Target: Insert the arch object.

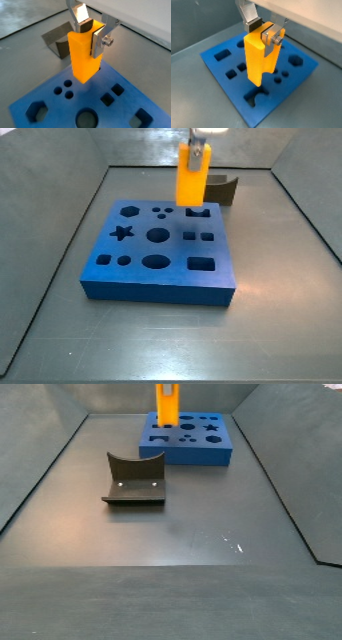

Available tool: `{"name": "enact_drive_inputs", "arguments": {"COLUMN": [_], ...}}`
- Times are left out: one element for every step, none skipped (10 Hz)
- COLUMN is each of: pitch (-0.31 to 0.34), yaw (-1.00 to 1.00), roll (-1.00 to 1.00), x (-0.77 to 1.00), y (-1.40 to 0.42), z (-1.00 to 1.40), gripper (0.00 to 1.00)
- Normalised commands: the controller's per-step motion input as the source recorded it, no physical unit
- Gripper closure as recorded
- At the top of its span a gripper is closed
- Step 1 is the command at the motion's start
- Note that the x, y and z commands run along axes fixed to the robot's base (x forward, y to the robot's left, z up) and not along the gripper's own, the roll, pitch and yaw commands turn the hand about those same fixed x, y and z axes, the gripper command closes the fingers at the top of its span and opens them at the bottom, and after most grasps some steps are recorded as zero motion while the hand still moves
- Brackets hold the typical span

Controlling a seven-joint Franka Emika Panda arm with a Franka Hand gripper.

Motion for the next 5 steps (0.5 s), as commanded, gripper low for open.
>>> {"name": "enact_drive_inputs", "arguments": {"pitch": [-0.004, -0.011, -0.019, 0.000, 0.000], "yaw": [-0.30, -0.38, -0.45, -0.10, 0.00], "roll": [0.02, 0.00, 0.00, 0.09, 0.03], "x": [0.47, 0.29, 0.11, 0.00, 0.00], "y": [0.30, 0.29, 0.23, 0.03, 0.00], "z": [-0.40, -0.39, -0.33, -0.12, -0.10], "gripper": [1.00, 1.00, 1.00, 1.00, 1.00]}}
